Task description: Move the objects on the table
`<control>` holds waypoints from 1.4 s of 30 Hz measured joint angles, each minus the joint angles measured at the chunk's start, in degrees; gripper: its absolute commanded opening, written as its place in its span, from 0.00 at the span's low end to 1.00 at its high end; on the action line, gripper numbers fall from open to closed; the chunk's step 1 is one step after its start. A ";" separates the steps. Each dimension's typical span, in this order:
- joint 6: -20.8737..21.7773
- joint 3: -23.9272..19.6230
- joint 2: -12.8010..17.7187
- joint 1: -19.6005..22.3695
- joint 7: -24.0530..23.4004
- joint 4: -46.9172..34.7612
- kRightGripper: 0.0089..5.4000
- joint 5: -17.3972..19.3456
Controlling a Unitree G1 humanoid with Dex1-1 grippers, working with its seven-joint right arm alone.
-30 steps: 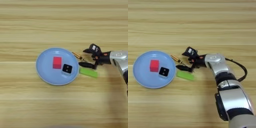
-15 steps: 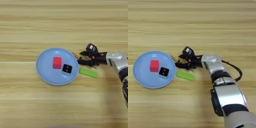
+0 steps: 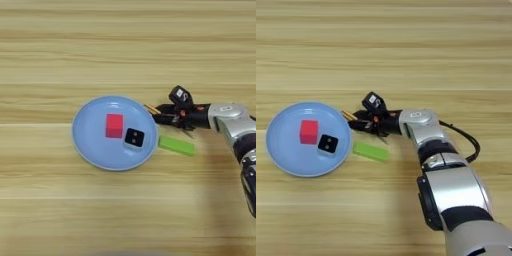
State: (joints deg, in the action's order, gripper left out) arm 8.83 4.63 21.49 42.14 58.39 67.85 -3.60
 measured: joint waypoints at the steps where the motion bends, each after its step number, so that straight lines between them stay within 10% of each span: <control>1: -0.07 0.00 -0.03 0.03 -0.05 0.02 0.24 0.02; 23: -2.34 -4.64 0.20 1.44 -1.77 -3.89 0.17 2.95; 42: -10.98 0.16 -3.18 -6.75 4.50 -34.62 0.17 7.18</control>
State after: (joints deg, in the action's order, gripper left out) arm -2.15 4.79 18.31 35.38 62.89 33.24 3.59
